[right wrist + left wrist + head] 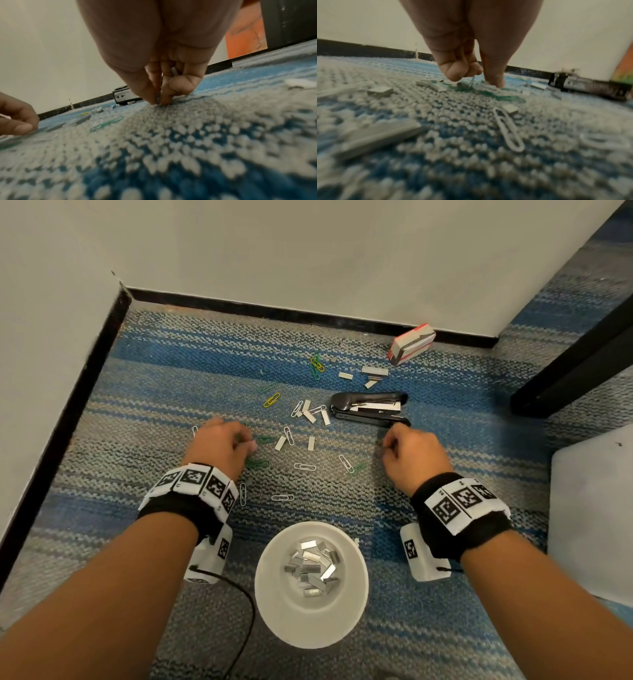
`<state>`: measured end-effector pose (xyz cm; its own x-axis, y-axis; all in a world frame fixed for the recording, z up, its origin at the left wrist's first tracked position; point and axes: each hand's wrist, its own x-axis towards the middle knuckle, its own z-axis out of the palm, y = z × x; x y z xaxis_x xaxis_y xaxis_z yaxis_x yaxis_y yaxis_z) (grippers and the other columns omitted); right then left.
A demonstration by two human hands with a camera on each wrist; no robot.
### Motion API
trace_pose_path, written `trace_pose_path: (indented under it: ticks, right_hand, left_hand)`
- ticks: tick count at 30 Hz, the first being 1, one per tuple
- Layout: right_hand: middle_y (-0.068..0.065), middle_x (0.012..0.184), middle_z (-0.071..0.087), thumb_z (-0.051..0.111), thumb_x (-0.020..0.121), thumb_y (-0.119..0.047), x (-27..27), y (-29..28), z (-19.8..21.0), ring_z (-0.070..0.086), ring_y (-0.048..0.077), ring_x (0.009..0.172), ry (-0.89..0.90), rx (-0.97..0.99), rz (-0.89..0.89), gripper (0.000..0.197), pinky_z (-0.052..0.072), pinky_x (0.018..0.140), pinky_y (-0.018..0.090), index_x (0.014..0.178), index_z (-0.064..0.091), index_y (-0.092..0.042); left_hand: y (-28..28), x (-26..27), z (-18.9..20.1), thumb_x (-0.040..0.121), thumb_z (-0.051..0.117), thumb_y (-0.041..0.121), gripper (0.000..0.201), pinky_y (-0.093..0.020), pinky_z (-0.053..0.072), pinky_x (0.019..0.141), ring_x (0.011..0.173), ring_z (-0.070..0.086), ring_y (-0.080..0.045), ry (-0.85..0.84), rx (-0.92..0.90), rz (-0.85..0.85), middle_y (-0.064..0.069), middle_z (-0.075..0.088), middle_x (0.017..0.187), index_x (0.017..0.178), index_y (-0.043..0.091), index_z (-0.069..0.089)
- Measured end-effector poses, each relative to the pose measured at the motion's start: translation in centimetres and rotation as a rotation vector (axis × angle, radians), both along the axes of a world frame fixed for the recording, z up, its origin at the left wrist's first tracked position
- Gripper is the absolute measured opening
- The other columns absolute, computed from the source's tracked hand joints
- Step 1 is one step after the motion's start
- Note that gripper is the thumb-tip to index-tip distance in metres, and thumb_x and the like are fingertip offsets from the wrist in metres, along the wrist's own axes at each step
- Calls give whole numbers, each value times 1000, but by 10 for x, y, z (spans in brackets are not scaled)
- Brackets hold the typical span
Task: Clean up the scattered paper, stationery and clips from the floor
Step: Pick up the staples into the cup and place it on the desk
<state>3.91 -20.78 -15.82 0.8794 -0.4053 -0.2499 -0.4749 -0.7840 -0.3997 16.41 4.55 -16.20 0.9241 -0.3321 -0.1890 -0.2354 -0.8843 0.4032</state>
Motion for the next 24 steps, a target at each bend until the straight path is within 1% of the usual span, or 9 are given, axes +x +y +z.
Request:
trace_pose_path:
  ticks: [3, 6, 8, 10, 12, 14, 16, 19, 24]
  right_hand:
    - [3, 71, 61, 48, 87, -16, 11, 6, 10, 55, 22, 68, 2, 280, -141, 16, 45, 65, 28, 85, 65, -15]
    - [1, 55, 38, 36, 78, -12, 28, 18, 25, 34, 16, 48, 61, 1256, -468, 23, 27, 43, 19, 62, 53, -11]
    - [0, 53, 38, 37, 72, -22, 39, 22, 28, 34, 13, 44, 98, 1529, -460, 19, 23, 38, 15, 58, 47, -12]
    - [-1, 55, 43, 46, 76, -29, 50, 29, 26, 38, 12, 42, 115, 1367, -284, 23, 26, 36, 15, 60, 50, -13]
    - [-4, 57, 46, 60, 82, -29, 60, 40, 23, 42, 9, 45, 111, 965, -37, 18, 31, 39, 17, 70, 58, -16]
    - [-10, 62, 49, 69, 80, -34, 68, 47, 16, 46, 6, 55, 81, 523, 223, 15, 36, 53, 20, 84, 63, -21]
    - [-9, 69, 52, 73, 76, -38, 71, 53, 7, 52, 12, 68, 110, 266, 388, 26, 40, 66, 22, 94, 63, -22]
    - [-3, 78, 58, 75, 74, -35, 70, 55, -7, 59, 21, 79, 117, 188, 393, 27, 48, 74, 26, 92, 61, -21]
    - [0, 77, 58, 64, 85, -26, 64, 51, -8, 54, 18, 76, 42, 169, 317, 12, 37, 67, 23, 87, 60, -15]
  left_hand:
    - [-2, -6, 4, 80, 66, 20, 7, -27, 40, 69, 66, 50, -16, -6, -170, 141, -3, 56, 74, 79, 14, 63]
    - [-3, -13, 12, 84, 44, 6, 18, -19, 39, 41, 40, 49, -11, 335, -692, 432, -3, 56, 56, 69, 16, 47]
    - [-2, -16, 16, 84, 31, 0, 25, -10, 31, 36, 31, 41, -9, 592, -899, 636, -3, 48, 49, 65, 15, 41]
    - [3, -20, 17, 81, 39, 12, 18, -9, 27, 36, 32, 34, -10, 593, -785, 590, -1, 39, 50, 63, 16, 42]
    - [14, -24, 12, 71, 58, 30, 11, -18, 30, 40, 41, 37, -9, 358, -447, 271, 5, 41, 51, 68, 20, 53]
    - [20, -29, 9, 67, 76, 36, 22, -22, 33, 52, 53, 43, -10, 220, -100, -3, 7, 48, 57, 81, 26, 63]
    - [22, -34, 7, 69, 79, 33, 28, -22, 36, 66, 70, 52, -15, 181, 27, -139, 2, 61, 75, 92, 23, 70]
    - [26, -39, 4, 70, 78, 28, 23, -23, 35, 70, 79, 57, -24, 133, -23, -114, -4, 54, 77, 91, 17, 74]
    - [28, -44, 1, 73, 76, 27, 18, -24, 36, 73, 87, 59, -26, 95, -45, -70, -4, 57, 84, 87, 15, 71]
